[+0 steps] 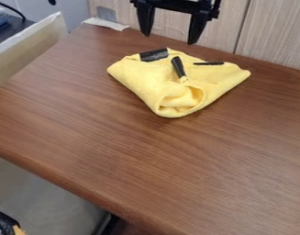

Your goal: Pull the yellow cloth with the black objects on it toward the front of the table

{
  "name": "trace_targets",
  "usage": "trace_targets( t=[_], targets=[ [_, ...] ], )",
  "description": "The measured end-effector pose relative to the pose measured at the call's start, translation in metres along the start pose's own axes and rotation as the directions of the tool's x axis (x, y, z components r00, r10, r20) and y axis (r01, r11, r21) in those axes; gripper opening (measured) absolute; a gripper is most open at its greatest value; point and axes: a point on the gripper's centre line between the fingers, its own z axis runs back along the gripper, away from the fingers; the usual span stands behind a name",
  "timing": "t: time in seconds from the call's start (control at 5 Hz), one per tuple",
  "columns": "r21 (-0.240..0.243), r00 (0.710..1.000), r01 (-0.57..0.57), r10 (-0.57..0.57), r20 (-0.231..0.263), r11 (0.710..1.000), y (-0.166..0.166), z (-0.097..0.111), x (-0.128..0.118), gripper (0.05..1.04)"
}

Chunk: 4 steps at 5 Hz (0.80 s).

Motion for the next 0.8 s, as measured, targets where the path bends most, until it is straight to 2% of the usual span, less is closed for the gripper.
trace_targets(
  t=[0.4, 0.6, 0.8],
  targets=[
    [0.031, 0.997, 0.019, -0.017, -0.076, 0.999, -0.001, -0.028, -0.012, 1.0],
    [0.065, 0.993, 0.057, -0.05, -0.111, 0.996, 0.0, -0.048, -0.015, 1.0],
    [0.042, 0.988, 0.081, -0.074, -0.138, 0.996, -0.005, -0.066, -0.021, 1.0]
  ],
)
